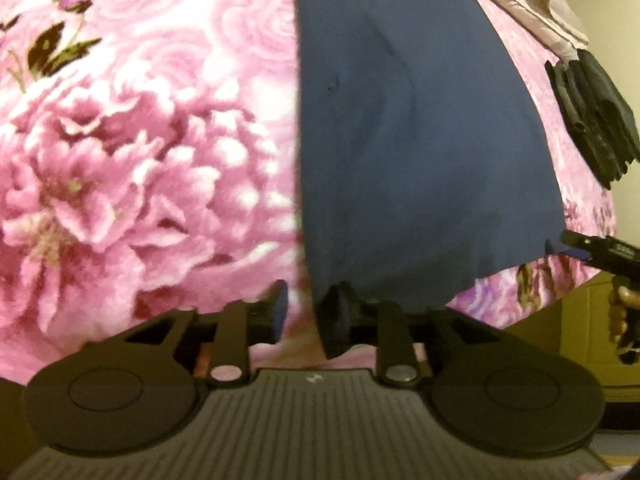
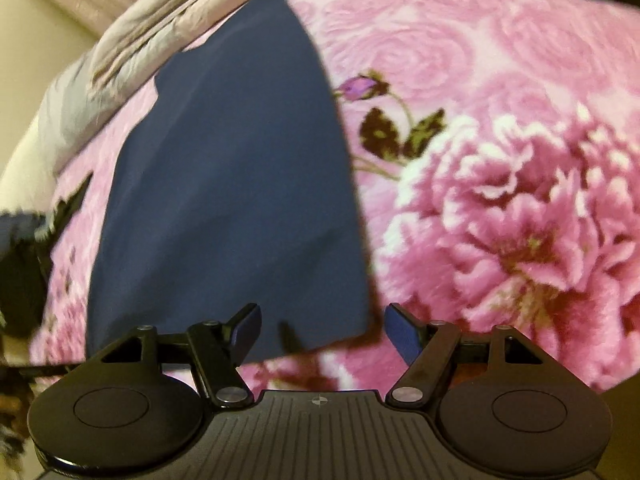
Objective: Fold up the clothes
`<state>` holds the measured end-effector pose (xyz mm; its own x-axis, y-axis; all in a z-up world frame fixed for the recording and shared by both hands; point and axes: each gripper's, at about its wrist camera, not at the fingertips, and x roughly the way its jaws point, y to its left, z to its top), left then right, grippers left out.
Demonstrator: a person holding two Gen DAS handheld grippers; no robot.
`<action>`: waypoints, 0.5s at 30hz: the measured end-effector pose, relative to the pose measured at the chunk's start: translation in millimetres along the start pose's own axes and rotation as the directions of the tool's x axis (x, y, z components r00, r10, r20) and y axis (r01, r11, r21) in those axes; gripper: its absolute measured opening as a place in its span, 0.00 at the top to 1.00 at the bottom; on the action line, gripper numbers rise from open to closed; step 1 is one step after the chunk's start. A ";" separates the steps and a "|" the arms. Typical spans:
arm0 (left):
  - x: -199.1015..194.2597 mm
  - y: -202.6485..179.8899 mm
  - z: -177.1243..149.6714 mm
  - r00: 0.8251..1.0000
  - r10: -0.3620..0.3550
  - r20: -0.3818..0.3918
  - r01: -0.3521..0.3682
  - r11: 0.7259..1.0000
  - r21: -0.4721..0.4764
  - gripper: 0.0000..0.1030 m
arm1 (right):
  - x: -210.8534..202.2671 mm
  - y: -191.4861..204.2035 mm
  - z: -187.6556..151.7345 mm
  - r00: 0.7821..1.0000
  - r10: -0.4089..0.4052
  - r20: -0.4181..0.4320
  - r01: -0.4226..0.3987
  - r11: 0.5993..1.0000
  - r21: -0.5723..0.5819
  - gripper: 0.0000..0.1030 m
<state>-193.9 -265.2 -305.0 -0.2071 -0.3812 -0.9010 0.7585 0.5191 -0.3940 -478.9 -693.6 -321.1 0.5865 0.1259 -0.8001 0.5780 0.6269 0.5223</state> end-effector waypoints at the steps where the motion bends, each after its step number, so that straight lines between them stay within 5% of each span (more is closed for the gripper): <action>1: 1.2 -1.6 1.8 1.000 -0.002 -0.007 0.002 1.000 0.008 0.77 | 1.6 -5.0 2.4 1.000 0.028 0.002 -0.028 0.999 0.028 0.30; 2: 2.4 -3.3 3.7 1.000 -0.005 -0.013 0.005 1.000 0.017 0.79 | 3.7 -10.8 5.9 0.998 0.063 0.005 -0.063 0.996 0.067 0.30; 3: 3.7 -4.9 5.5 1.000 -0.007 -0.020 0.008 1.000 0.025 1.00 | 4.3 -17.4 9.6 0.995 0.098 0.009 -0.099 0.989 0.115 0.34; 4: 4.9 -6.5 7.3 1.000 -0.009 -0.026 0.010 0.999 0.033 1.00 | 4.6 -23.9 13.5 0.992 0.123 0.008 -0.123 0.979 0.162 0.79; 5: 6.1 -8.2 9.1 0.999 -0.012 -0.033 0.013 0.999 0.041 1.00 | 4.0 -30.4 17.8 0.992 0.127 -0.003 -0.124 0.970 0.210 0.95; 11: -40.3 -10.0 1.7 0.999 -0.027 -0.018 0.029 0.993 0.111 1.00 | -62.6 -6.0 25.6 0.994 0.101 -0.048 -0.094 0.986 0.137 0.98; 15: -41.6 5.2 -12.2 0.999 -0.001 -0.042 0.004 0.998 0.065 1.00 | -71.2 27.5 -1.9 0.989 -0.012 -0.150 0.012 1.000 -0.003 0.97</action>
<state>-188.9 -237.3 -271.8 -0.2338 -0.3488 -0.9076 0.7961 0.4672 -0.3847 -505.9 -683.8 -250.4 0.4878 0.2316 -0.8417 0.5832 0.6310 0.5116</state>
